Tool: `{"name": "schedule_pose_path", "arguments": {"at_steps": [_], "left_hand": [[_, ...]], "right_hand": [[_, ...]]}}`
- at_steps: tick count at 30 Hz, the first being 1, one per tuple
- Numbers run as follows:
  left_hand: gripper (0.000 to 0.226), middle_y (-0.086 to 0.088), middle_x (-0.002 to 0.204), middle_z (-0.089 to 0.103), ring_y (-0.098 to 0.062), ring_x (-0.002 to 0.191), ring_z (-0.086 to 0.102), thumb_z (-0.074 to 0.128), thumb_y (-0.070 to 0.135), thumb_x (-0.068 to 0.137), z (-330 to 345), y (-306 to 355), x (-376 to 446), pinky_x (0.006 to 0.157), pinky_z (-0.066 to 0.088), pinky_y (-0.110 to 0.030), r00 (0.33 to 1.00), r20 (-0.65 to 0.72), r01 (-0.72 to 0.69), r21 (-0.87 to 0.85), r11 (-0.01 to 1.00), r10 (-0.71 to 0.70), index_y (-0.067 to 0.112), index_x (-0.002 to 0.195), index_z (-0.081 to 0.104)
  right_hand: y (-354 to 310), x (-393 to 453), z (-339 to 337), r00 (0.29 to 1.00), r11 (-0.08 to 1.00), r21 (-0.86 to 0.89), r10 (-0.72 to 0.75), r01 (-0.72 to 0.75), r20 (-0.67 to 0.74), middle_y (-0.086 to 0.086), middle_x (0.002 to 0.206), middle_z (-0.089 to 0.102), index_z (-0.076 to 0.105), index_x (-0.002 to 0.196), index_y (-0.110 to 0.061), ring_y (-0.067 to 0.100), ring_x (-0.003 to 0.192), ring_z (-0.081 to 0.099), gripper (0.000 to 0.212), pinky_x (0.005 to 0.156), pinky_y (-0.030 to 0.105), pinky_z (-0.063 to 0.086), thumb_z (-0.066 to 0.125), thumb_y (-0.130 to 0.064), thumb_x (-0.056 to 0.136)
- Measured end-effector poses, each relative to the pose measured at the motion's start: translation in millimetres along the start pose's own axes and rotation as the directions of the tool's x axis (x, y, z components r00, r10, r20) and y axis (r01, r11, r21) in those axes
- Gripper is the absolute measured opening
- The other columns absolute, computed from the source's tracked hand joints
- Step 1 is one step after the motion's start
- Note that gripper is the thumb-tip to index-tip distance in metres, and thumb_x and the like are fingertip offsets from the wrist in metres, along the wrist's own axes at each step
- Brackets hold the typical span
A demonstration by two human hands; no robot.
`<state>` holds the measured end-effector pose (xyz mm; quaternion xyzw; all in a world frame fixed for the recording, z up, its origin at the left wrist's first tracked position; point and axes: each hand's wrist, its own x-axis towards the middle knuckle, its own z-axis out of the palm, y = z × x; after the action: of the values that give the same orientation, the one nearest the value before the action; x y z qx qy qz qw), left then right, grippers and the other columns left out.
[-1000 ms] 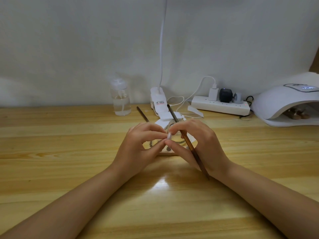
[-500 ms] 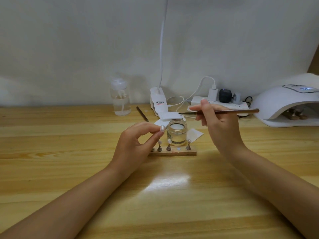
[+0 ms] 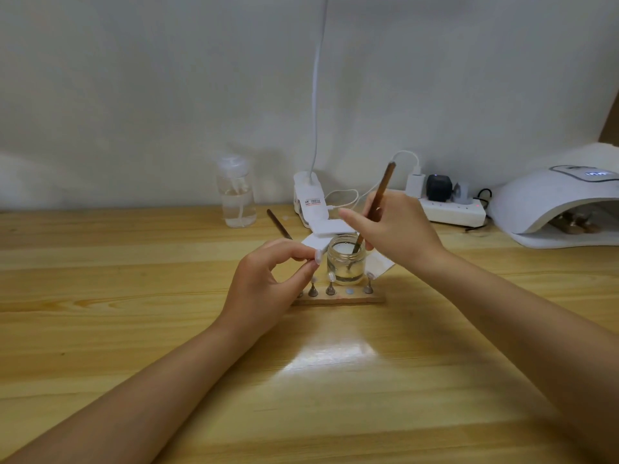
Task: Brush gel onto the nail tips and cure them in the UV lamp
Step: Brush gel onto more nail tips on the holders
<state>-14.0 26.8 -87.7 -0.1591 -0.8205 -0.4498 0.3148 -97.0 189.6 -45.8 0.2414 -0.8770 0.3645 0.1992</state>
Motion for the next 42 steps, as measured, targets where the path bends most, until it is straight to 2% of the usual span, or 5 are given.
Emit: {"name": "schedule_pose_path", "arguments": {"at_steps": [3, 7, 15, 26, 42], "left_hand": [[0.014, 0.005, 0.08, 0.067, -0.006, 0.08, 0.059, 0.069, 0.004, 0.077, 0.0, 0.2, 0.4, 0.079, 0.046, -0.02, 1.0, 0.003, 0.0, 0.001, 1.0, 0.0, 0.017, 0.081, 0.069], [0.013, 0.005, 0.079, 0.067, -0.008, 0.08, 0.059, 0.069, 0.004, 0.077, 0.4, 0.5, 0.7, 0.079, 0.047, -0.025, 1.0, 0.004, 0.007, 0.002, 1.0, -0.007, 0.016, 0.081, 0.069], [0.02, 0.009, 0.079, 0.067, -0.005, 0.081, 0.06, 0.069, 0.006, 0.077, -0.7, 2.9, 1.4, 0.081, 0.048, -0.025, 1.0, 0.01, 0.029, -0.001, 1.0, -0.029, 0.025, 0.08, 0.066], [0.03, 0.015, 0.076, 0.065, 0.0, 0.08, 0.06, 0.069, 0.004, 0.077, -1.0, 1.9, 1.6, 0.078, 0.042, -0.009, 0.999, -0.014, 0.053, -0.004, 0.999, -0.053, 0.033, 0.077, 0.064], [0.028, 0.015, 0.079, 0.065, -0.004, 0.08, 0.06, 0.068, 0.004, 0.078, -0.6, 0.4, 3.9, 0.076, 0.045, -0.011, 0.992, -0.009, 0.127, 0.012, 0.992, -0.127, 0.032, 0.081, 0.065]], "right_hand": [[-0.8, -0.3, 2.2, 1.0, 1.0, -0.009, -0.005, 0.005, 0.001, 0.004, 0.058, 0.062, 0.062, 0.068, -0.006, 0.015, 0.058, 0.063, 0.038, 0.066, 0.036, 0.055, 0.059, -0.039, 0.087], [2.6, 2.4, -5.9, 0.988, 0.992, 0.115, 0.058, -0.041, -0.143, -0.008, 0.047, 0.057, 0.056, 0.059, -0.016, -0.002, 0.046, 0.056, 0.034, 0.056, 0.015, 0.046, 0.06, -0.035, 0.087], [14.6, 6.0, -14.5, 0.929, 0.901, 0.373, 0.31, -0.22, -0.201, -0.005, 0.043, 0.055, 0.048, 0.056, -0.018, -0.004, 0.039, 0.051, 0.036, 0.053, 0.02, 0.037, 0.061, -0.028, 0.088], [26.9, 2.7, -25.3, 0.907, 0.876, 0.422, 0.353, -0.233, -0.23, -0.009, 0.036, 0.054, 0.046, 0.057, -0.016, -0.003, 0.033, 0.045, 0.035, 0.045, 0.015, 0.034, 0.06, -0.027, 0.087], [-18.9, -43.1, -0.7, 0.972, 0.775, 0.602, -0.073, 0.196, -0.223, -0.01, 0.06, 0.066, 0.068, 0.075, -0.021, 0.002, 0.055, 0.061, 0.019, 0.055, 0.011, 0.045, 0.053, -0.031, 0.082]]}}
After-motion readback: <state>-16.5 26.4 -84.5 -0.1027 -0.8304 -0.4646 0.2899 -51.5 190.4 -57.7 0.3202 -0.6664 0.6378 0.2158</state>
